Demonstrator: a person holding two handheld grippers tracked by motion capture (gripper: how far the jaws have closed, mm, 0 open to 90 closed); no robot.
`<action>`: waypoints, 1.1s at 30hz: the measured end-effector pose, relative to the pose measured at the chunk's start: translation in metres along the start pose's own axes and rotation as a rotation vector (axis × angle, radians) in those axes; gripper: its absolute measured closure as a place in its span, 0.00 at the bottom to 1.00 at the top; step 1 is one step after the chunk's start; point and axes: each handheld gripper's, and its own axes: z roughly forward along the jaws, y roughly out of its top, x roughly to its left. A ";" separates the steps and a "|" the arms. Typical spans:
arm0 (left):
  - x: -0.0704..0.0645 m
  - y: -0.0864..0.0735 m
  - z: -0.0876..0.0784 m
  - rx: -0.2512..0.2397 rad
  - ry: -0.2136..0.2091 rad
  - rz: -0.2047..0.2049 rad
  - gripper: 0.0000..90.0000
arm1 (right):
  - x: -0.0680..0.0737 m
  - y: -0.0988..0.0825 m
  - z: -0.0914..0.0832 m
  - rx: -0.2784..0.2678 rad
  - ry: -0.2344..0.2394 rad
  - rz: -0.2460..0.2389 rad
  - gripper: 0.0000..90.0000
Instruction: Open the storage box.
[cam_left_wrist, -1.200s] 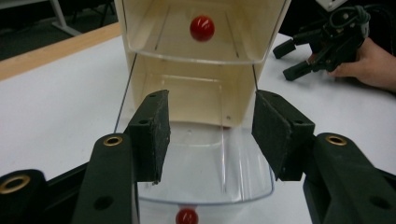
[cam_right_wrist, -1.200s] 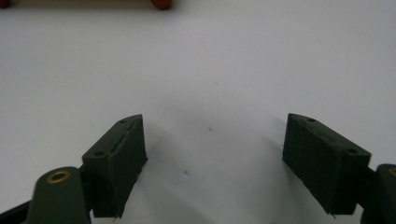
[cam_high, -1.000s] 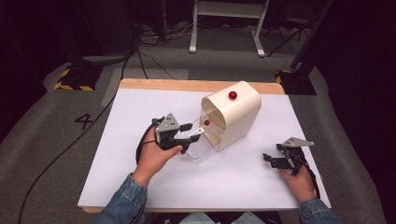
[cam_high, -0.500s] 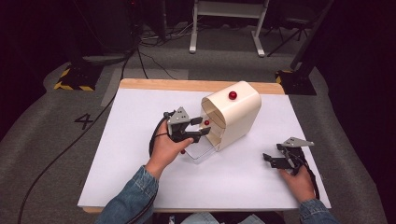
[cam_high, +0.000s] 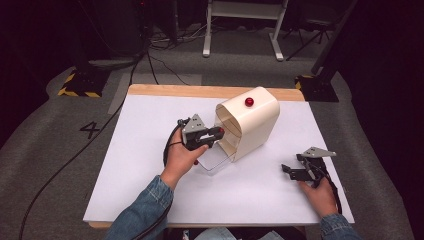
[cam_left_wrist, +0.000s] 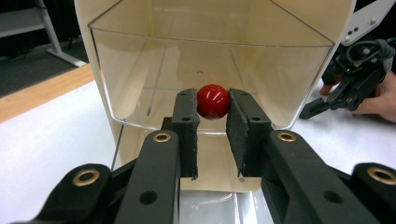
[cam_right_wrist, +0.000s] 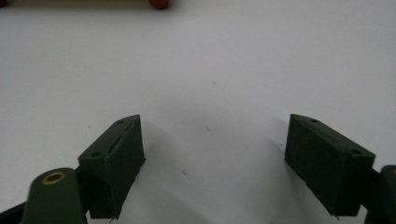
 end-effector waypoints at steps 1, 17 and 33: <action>0.000 0.000 0.000 0.000 0.001 0.002 0.82 | 0.000 0.000 0.000 0.000 -0.001 0.000 0.22; -0.004 -0.003 -0.013 0.018 0.011 0.017 0.82 | 0.000 0.000 0.000 0.000 -0.002 0.001 0.22; -0.013 -0.016 -0.056 0.048 0.046 0.017 0.82 | 0.001 0.000 0.000 -0.002 -0.004 -0.002 0.22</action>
